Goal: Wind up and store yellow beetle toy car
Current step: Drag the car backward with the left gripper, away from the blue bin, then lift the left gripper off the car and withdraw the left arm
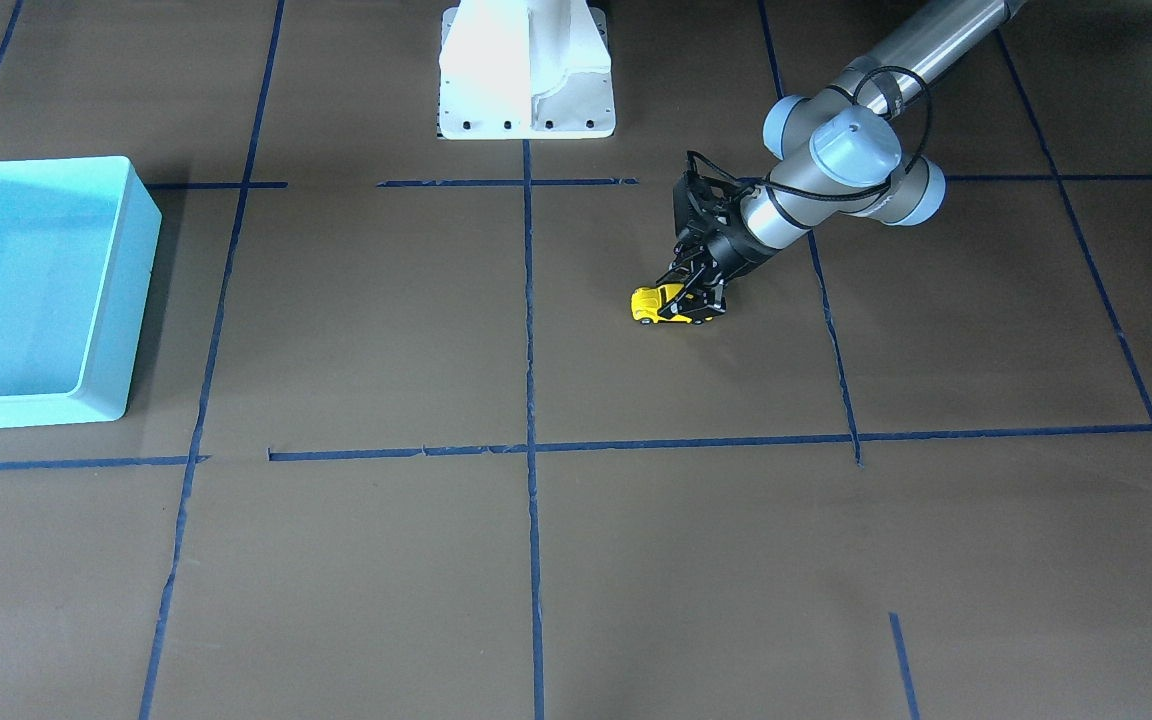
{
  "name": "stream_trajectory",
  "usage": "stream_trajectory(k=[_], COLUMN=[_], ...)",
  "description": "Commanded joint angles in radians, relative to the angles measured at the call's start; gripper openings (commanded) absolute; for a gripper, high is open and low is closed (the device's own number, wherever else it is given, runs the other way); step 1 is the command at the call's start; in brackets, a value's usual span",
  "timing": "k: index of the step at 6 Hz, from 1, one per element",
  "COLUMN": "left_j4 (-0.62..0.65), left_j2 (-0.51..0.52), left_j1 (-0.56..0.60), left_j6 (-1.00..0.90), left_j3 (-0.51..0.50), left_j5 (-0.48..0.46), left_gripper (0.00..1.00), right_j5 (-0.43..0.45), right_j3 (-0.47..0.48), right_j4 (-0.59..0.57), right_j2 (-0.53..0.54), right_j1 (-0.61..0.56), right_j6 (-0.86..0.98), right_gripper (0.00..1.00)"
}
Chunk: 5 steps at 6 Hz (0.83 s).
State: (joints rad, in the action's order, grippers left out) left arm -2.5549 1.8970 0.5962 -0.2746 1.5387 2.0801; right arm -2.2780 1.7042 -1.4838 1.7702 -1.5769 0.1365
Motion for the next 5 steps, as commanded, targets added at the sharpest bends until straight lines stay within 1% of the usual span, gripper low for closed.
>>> stream_trajectory(k=[1, 3, 4, 5], left_j4=[-0.036, -0.091, -0.085, -0.047], left_j2=[-0.126, -0.206, -0.208, -0.22], left_j1=[0.045, 0.048, 0.081, 0.095], left_j6=[-0.008, -0.011, -0.015, -0.038], left_j3=[0.094, 0.101, 0.104, 0.127], left_j5=[0.044, 0.064, 0.105, 0.132], left_gripper=[1.0, 1.0, 1.0, 1.0], right_j5=[0.0, 0.0, 0.0, 0.002], right_j3=[-0.002, -0.002, -0.002, -0.003], right_j4=[-0.001, 0.0, -0.001, 0.0], right_j2=[0.0, 0.0, 0.0, 0.0], right_j1=[0.0, 0.0, 0.0, 0.0], right_j6=[0.0, 0.0, 0.0, 0.0], right_gripper=[1.0, 1.0, 1.0, 1.0])
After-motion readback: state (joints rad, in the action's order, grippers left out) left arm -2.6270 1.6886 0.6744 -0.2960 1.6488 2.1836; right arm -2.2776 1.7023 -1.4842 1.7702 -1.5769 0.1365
